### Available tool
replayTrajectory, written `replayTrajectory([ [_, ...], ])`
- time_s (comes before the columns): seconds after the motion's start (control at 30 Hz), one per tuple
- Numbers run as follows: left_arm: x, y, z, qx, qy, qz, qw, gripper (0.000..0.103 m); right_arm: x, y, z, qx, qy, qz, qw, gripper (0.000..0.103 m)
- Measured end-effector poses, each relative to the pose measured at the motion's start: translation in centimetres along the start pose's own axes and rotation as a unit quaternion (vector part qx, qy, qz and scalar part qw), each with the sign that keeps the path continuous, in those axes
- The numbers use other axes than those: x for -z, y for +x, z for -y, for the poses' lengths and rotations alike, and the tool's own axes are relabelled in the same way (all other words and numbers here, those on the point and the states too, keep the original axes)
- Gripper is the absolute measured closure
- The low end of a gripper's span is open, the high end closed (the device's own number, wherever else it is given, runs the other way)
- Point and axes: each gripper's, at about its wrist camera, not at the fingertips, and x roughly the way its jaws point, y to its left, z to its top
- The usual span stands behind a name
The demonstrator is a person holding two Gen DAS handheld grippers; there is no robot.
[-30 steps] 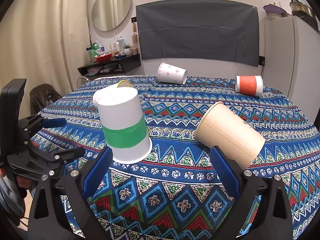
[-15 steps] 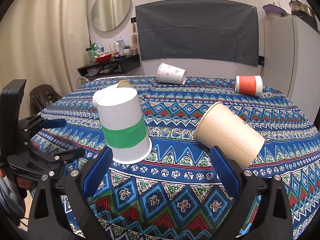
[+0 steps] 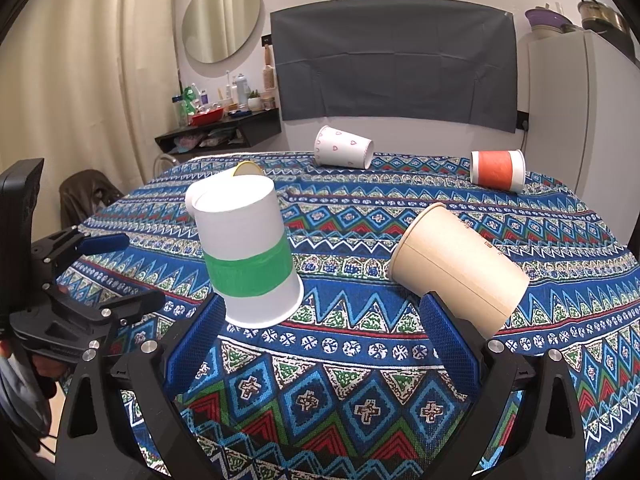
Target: Flip cup upside down
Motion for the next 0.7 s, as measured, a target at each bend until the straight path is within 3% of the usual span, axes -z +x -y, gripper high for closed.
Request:
replayTrajectory([
  [0.47,0.0,0.0,-0.4,0.008,-0.012,0.0,0.9999,0.006,0.2,-0.2,-0.1,0.005,0.0,0.007,1.0,0.009],
  [0.7,0.1,-0.4,-0.6,0.004,-0.016,0.013,0.9998,0.006,0.9,-2.1,-1.1,0.035,-0.014,0.063,0.997,0.009],
])
